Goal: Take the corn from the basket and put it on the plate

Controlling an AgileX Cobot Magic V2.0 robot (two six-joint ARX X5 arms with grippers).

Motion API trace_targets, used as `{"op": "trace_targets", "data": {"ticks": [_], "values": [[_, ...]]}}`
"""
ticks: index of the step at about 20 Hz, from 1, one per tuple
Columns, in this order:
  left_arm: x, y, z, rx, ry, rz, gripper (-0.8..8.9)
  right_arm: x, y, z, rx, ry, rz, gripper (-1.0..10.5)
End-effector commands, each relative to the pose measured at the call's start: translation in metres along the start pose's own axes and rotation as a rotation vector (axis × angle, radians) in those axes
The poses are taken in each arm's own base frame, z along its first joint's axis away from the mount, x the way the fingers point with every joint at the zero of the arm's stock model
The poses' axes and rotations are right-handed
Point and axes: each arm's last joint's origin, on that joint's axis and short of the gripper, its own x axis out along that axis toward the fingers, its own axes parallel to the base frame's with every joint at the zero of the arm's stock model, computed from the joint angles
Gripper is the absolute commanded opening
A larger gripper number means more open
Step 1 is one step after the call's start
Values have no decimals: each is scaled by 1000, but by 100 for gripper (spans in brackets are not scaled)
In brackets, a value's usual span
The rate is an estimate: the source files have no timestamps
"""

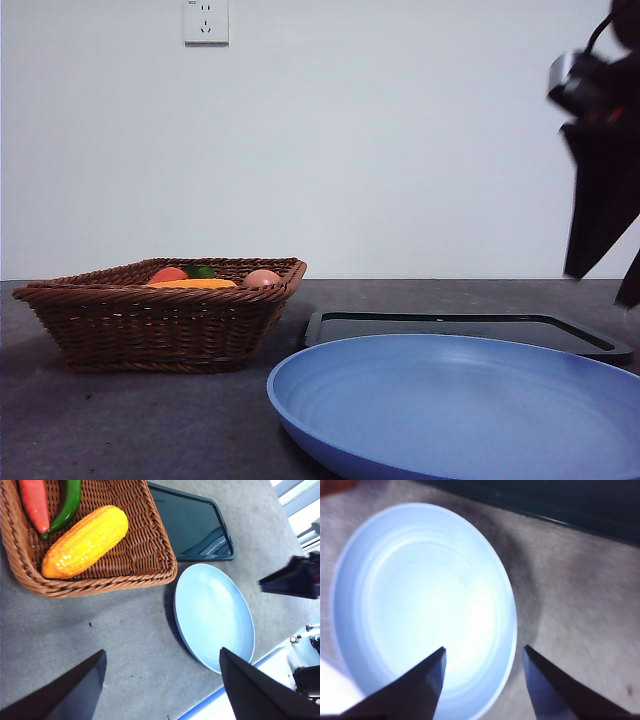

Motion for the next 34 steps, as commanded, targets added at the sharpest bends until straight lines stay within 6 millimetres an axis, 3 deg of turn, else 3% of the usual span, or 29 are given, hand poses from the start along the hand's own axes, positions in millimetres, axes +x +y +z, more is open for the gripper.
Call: {"op": "trace_targets", "data": {"ticks": [1, 12, 20, 23, 27, 34], "values": [[-2, -3, 5, 23, -14, -10, 369, 14, -1, 9, -28, 27, -33, 250], [-2, -3, 5, 24, -15, -9, 369, 47, -11, 18, -20, 86, -40, 224], [-2, -3, 5, 26, -17, -10, 369, 54, -14, 19, -27, 103, -34, -1], [0, -3, 9, 46, -29, -16, 365, 53, -14, 19, -24, 107, -33, 3], [7, -6, 20, 101, 0, 0, 365, 40, -8, 19, -28, 77, -3, 3], [42, -21, 69, 338, 58, 106, 365, -18, 19, 24, -79, -68, 33, 3]]}}
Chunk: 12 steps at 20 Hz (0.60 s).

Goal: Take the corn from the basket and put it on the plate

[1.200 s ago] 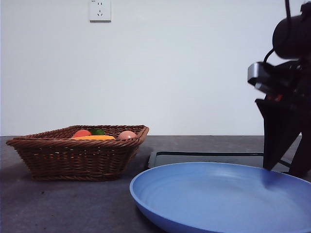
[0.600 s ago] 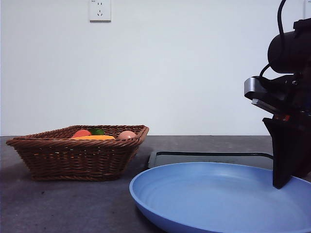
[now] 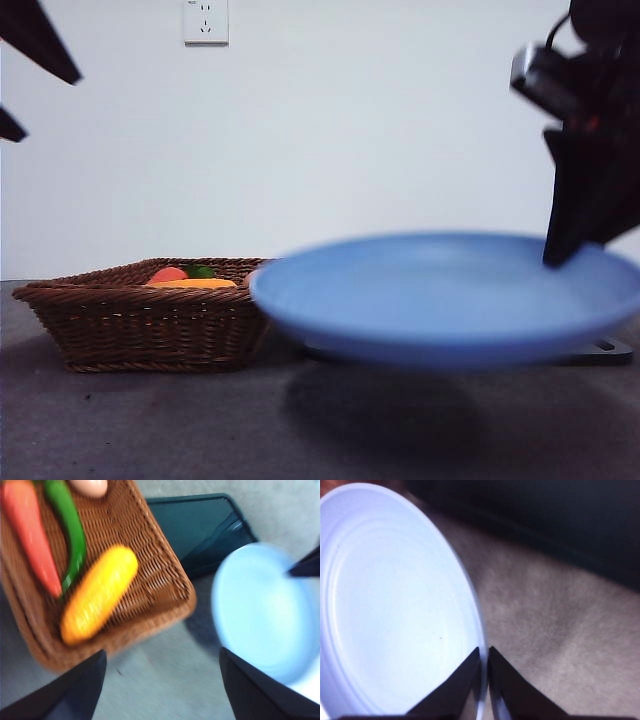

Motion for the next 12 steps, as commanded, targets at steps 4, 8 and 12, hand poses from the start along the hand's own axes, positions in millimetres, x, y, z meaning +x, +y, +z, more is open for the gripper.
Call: {"op": "trace_targets", "data": {"ticks": [4, 8, 12], "values": [[46, -3, 41, 214, 124, 97, 365, -42, 17, 4, -30, -110, 11, 3], [92, 0, 57, 301, 247, 174, 365, -69, 23, 0, -42, -194, 3, 3], [128, 6, 65, 344, 335, 207, 365, -87, 24, -8, -40, -250, -13, 3]]}}
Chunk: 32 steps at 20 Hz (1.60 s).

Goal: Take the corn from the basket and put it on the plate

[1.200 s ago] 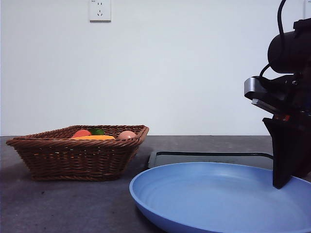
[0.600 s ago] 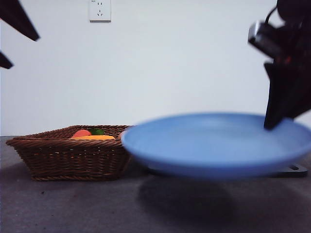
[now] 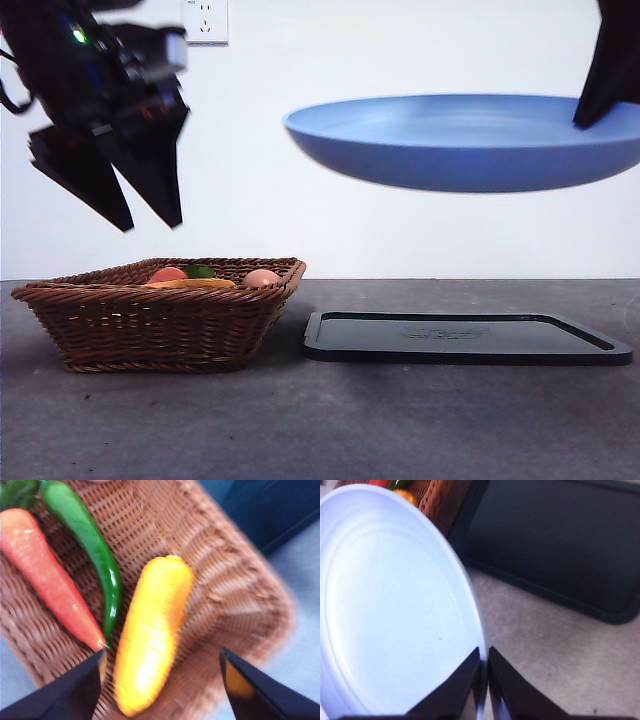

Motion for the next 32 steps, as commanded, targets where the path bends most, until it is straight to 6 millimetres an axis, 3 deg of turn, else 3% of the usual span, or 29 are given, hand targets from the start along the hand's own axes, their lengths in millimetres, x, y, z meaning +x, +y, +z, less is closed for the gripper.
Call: {"op": "trace_targets", "data": {"ticks": [1, 10, 20, 25, 29, 32], "values": [[14, 0, 11, 56, 24, 4, 365, -9, 2, 3, -4, -38, 3, 3], [67, 6, 7, 72, 145, -14, 364, -16, 2, 1, -8, -63, -4, 3], [75, 6, 4, 30, 173, -17, 174, -16, 3, 2, -23, -72, -5, 3], [63, 6, 14, 21, 198, -22, 163, -16, 2, 2, -23, -72, -5, 3], [36, 7, 36, -10, 196, -31, 163, -16, 2, 2, -20, -72, -5, 3], [11, 2, 52, -37, 174, -136, 163, -12, 0, 3, 1, -59, -44, 3]]}}
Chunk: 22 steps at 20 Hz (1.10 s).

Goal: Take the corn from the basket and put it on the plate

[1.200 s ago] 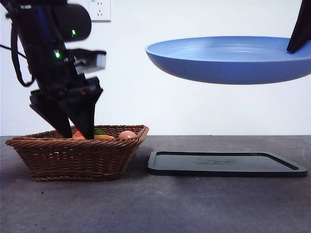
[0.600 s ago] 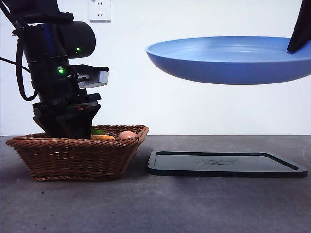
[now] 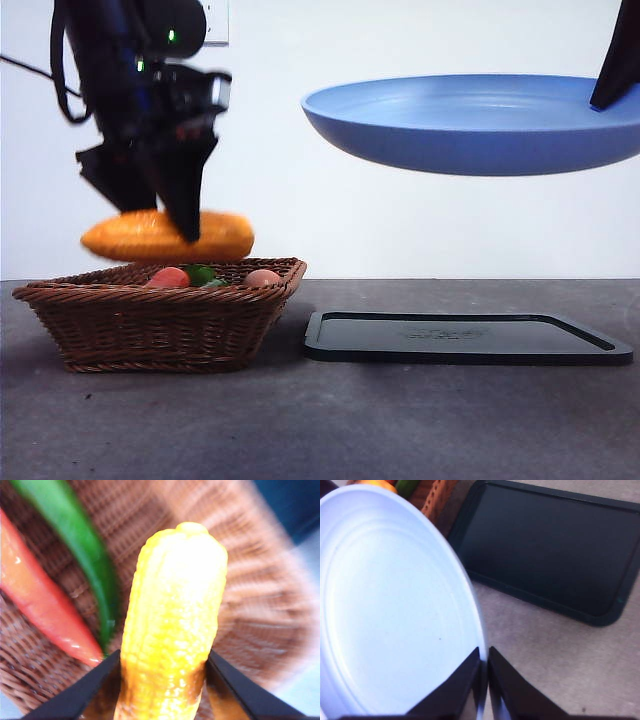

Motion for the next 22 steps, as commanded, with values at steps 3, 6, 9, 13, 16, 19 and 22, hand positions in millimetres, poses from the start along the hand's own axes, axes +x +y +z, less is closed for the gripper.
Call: {"op": "trace_targets", "data": {"ticks": [3, 6, 9, 13, 16, 19, 22], "values": [[-33, -16, 17, -16, -63, -231, 163, 17, -8, 10, 33, 51, -57, 3], [-42, -32, 22, 24, -114, -402, 163, 44, -20, 17, 73, 126, -61, 3], [-40, -52, 26, 83, -124, -450, 163, 71, -30, 22, 116, 175, -37, 3], [-37, -88, 37, 213, -201, -435, 163, 97, -35, 28, 171, 189, 79, 3], [-27, -111, 43, 293, -228, -335, 163, 100, -34, 30, 169, 183, 99, 3], [-6, -120, 46, 319, -178, -276, 163, 100, -34, 30, 169, 183, 99, 3], [25, -124, 47, 315, -94, -267, 163, 100, -35, 30, 171, 182, 98, 3]]}}
